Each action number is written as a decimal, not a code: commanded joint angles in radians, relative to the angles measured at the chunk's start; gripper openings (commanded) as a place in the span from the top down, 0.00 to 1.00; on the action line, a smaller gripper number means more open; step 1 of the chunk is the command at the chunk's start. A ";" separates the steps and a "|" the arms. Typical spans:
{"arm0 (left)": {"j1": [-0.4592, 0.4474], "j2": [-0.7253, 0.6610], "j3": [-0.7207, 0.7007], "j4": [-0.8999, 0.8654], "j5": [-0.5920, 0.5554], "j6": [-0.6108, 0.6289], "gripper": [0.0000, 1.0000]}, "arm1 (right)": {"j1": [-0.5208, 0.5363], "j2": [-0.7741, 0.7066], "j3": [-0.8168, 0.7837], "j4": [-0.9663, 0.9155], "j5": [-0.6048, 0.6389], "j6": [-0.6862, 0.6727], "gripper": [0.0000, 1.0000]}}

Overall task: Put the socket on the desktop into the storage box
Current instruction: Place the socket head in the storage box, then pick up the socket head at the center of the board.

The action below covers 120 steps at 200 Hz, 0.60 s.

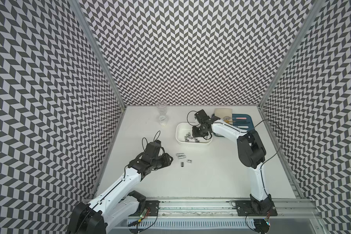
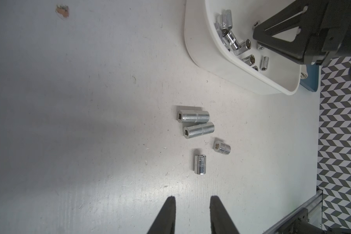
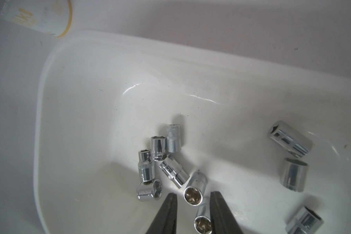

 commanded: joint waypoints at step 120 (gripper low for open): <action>0.006 0.023 0.056 -0.003 -0.023 0.014 0.67 | 0.015 -0.289 -0.181 0.089 -0.007 -0.002 0.64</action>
